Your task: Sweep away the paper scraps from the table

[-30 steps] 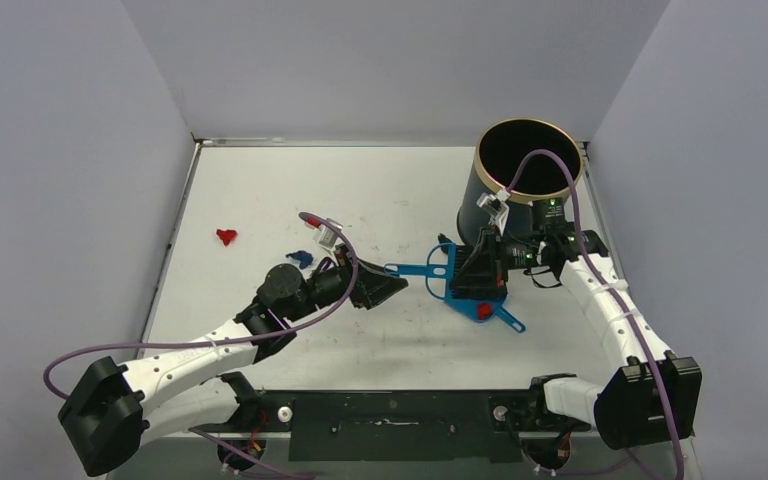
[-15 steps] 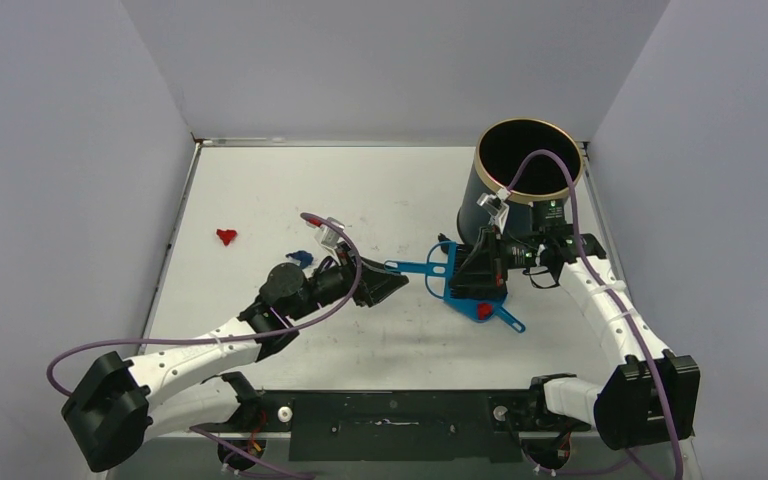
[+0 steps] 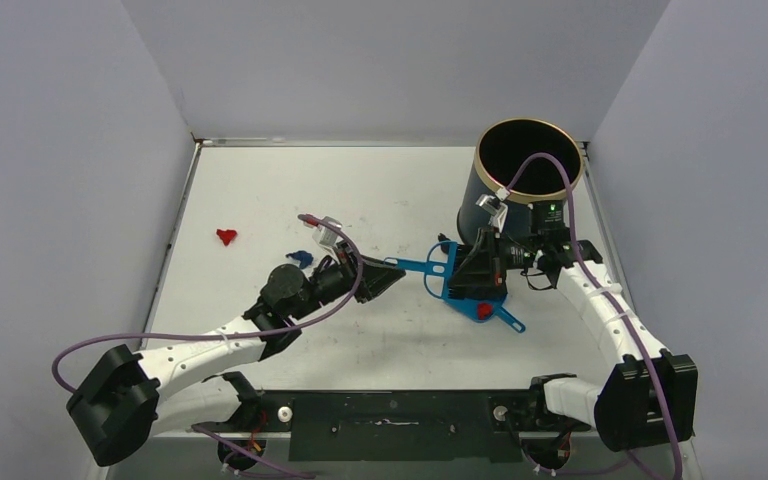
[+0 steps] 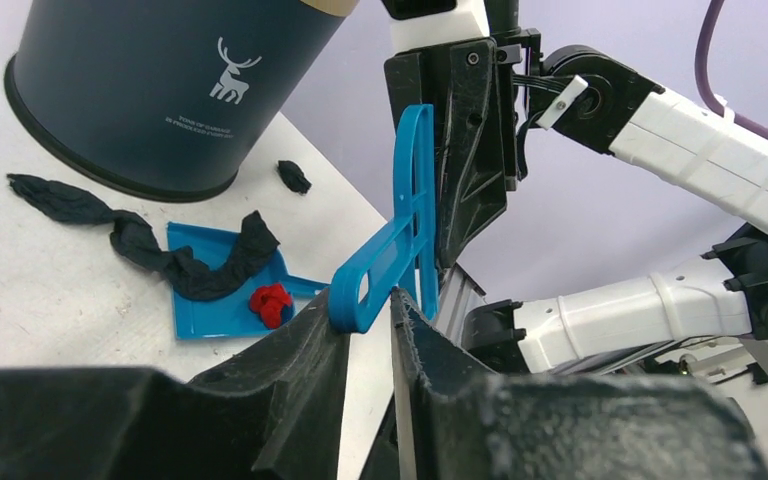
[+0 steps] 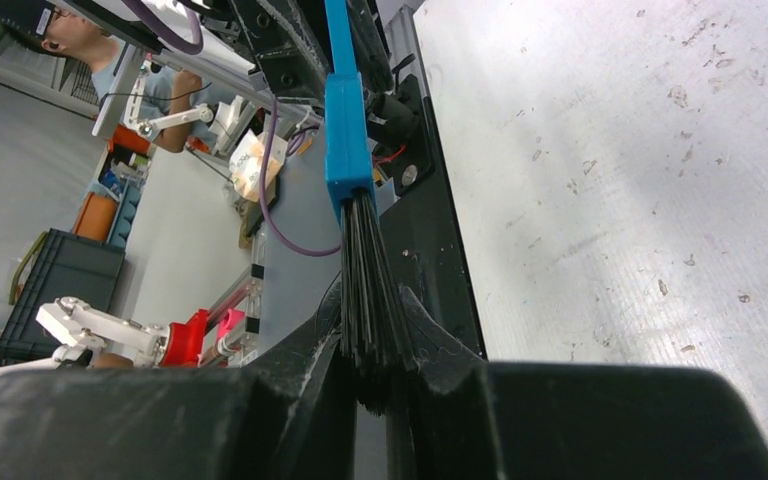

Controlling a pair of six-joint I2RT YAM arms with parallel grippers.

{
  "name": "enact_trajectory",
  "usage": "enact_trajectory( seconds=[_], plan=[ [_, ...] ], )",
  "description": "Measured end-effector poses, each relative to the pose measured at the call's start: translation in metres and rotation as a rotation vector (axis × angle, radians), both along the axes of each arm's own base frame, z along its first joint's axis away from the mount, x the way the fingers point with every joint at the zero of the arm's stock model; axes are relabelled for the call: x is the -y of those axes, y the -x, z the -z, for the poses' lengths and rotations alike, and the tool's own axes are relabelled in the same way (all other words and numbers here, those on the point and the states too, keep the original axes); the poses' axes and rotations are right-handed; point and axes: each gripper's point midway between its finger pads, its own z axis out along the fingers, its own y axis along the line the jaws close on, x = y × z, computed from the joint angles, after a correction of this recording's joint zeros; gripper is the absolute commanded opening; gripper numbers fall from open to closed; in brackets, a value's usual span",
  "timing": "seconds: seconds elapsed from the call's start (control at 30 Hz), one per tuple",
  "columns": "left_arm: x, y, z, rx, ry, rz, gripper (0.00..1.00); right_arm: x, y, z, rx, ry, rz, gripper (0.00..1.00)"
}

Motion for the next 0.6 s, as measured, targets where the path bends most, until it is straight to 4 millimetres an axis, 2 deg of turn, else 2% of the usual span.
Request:
enact_trajectory(
  seconds=[0.07,0.17,0.23,0.3,0.47,0.6],
  plan=[
    [-0.002,-0.002,-0.001,0.007,0.011,-0.007,0.19,0.000,0.000,0.000,-0.007,-0.006,-0.002,0.05],
    [-0.005,-0.003,-0.004,0.020,0.035,-0.012,0.40,-0.001,-0.001,-0.001,-0.015,-0.013,-0.003,0.05],
    [-0.009,-0.006,-0.005,0.024,0.051,-0.027,0.45,-0.001,-0.001,-0.002,-0.016,-0.015,-0.003,0.05],
    [-0.014,-0.011,-0.006,0.022,0.072,-0.050,0.46,-0.001,-0.001,-0.003,-0.019,-0.015,-0.002,0.05],
    [-0.028,-0.023,-0.004,-0.018,0.141,-0.086,0.43,-0.001,-0.001,-0.001,-0.028,-0.016,-0.001,0.05],
    [-0.025,-0.024,-0.001,-0.055,0.171,-0.037,0.44,0.000,-0.002,0.000,-0.038,-0.016,0.006,0.05]
  ],
)
